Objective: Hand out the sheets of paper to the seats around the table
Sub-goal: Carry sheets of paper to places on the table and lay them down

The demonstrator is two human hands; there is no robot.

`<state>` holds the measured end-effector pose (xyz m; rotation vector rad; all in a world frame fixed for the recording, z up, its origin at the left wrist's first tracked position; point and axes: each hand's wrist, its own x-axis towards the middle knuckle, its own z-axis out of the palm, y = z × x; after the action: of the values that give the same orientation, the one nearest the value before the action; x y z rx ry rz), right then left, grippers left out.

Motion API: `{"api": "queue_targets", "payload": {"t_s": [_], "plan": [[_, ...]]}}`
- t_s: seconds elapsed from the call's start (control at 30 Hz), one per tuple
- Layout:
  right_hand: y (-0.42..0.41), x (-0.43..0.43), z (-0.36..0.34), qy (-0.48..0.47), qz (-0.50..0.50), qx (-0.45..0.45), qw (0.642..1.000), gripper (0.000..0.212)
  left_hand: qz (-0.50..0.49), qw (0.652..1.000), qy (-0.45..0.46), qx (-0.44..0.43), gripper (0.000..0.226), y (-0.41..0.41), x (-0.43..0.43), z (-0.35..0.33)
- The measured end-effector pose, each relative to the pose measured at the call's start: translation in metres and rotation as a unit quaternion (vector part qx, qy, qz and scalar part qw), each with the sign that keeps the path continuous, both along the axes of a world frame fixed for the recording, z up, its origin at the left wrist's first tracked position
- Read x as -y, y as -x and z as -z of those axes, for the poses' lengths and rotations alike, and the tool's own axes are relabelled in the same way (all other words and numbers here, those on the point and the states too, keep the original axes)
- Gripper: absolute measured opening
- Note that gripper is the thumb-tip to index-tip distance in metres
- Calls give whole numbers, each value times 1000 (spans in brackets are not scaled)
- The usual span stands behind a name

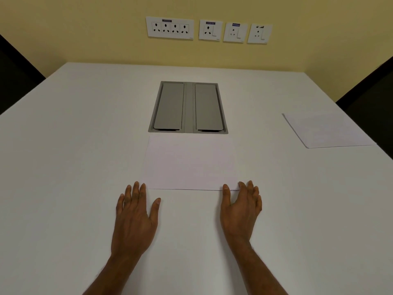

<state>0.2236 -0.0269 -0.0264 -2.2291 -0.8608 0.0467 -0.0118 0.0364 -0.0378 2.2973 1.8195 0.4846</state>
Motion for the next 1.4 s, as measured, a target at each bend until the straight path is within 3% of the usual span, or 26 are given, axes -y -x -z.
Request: {"api": "queue_targets", "payload": {"t_s": [0.67,0.83,1.0,1.17,1.27,1.4], "plan": [[1,-19,-5,-116,12,-98,988,37,-4,1000,3,4,79,0,0,0],[4,-19,-13,-183,47,-164,968,26,-8,1000,6,2,78,0,0,0],[14,-15,-21,-209,50,-137,967,22,-5,1000,-1,-3,76,-1,1,-4],[18,-15,-35,-239,27,-199,950,14,-1,1000,-3,-4,76,-1,1,-6],[14,-17,-39,-253,56,-303,917,18,-2,1000,-4,2,76,-1,2,-6],[7,-13,-46,-301,130,-507,797,15,-4,1000,-11,14,75,0,3,-7]]}}
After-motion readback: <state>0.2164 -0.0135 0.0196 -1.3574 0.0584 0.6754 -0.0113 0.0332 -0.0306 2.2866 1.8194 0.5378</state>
